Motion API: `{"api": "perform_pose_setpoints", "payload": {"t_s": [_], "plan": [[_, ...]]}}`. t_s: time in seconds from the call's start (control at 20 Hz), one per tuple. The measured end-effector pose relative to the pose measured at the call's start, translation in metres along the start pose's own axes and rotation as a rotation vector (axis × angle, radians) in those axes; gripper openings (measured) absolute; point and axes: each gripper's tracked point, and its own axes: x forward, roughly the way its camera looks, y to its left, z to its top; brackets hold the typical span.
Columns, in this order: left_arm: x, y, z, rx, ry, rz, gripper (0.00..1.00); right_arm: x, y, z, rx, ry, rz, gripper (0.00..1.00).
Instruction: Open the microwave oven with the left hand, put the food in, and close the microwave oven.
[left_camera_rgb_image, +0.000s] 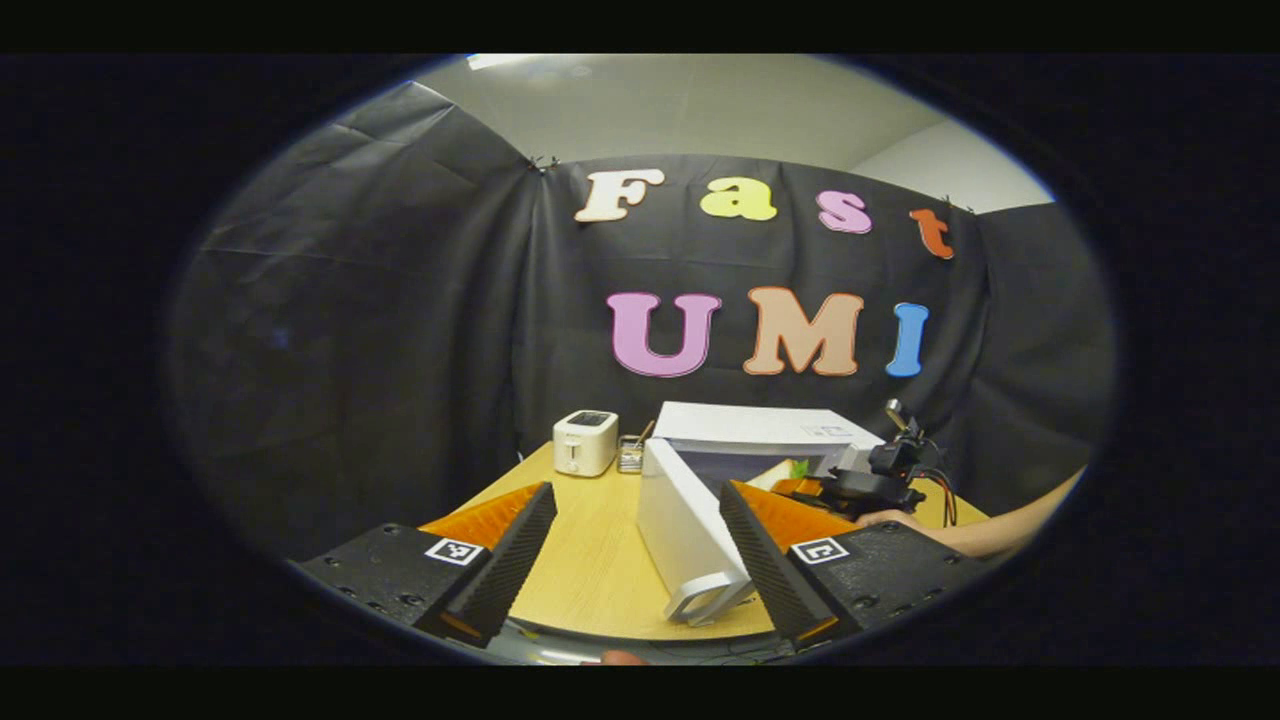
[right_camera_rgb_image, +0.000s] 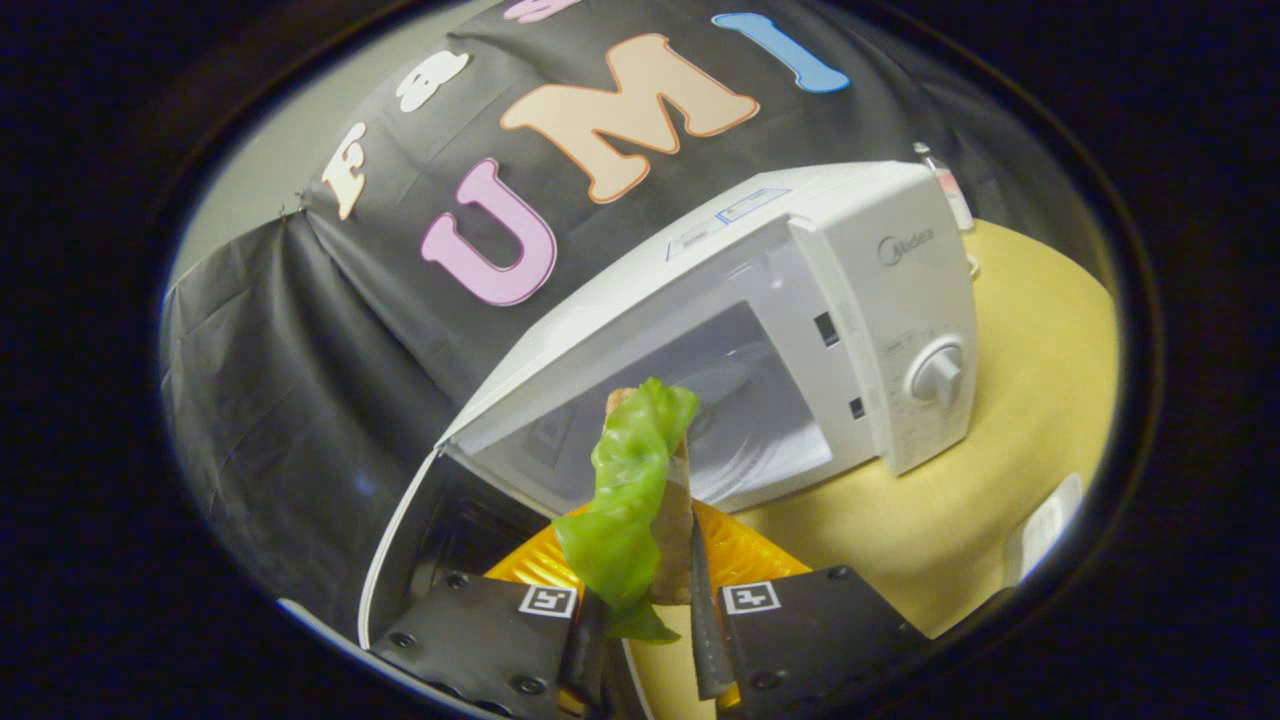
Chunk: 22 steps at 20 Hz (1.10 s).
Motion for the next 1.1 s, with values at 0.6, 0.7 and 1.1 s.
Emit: {"api": "perform_pose_setpoints", "payload": {"t_s": [0.6,0.7,1.1], "plan": [[-0.035,0.012,-0.02,-0.029,0.081,0.097,0.96,0.092,-0.005,0.003,0.07,-0.156,-0.083,0.38],[-0.038,0.015,-0.021,-0.036,0.089,0.112,0.94,0.105,-0.008,0.009,0.109,-0.176,-0.105,0.38],[-0.039,0.016,-0.016,-0.017,0.074,0.128,0.94,0.124,-0.01,0.018,0.112,-0.216,-0.129,0.38]]}}
